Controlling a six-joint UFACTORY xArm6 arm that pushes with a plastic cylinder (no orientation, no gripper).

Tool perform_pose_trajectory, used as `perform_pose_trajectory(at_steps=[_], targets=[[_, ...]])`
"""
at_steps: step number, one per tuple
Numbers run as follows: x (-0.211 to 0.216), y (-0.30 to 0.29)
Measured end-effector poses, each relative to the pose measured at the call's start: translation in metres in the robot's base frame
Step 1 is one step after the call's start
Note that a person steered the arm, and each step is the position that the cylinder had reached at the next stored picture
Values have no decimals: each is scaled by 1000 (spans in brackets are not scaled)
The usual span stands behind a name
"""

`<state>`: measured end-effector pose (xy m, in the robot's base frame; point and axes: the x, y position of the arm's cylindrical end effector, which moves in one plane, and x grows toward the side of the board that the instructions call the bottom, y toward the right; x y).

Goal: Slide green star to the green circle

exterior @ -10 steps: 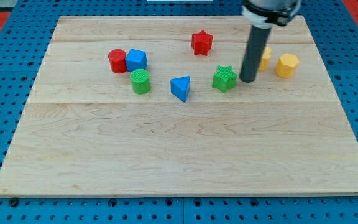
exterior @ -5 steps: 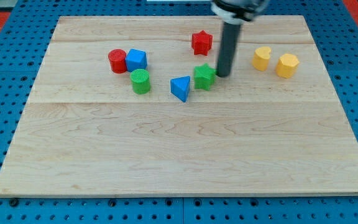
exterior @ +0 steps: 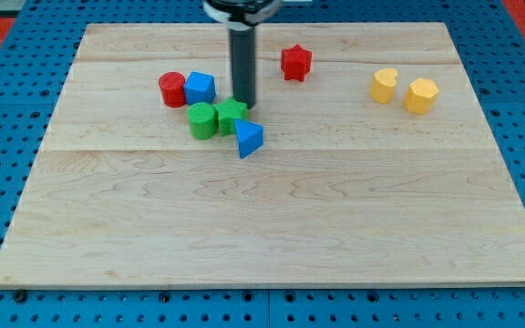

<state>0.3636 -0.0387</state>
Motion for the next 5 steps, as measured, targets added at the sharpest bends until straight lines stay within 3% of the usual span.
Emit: perform_pose_trajectory(at_steps=[5], targets=[[18,17]])
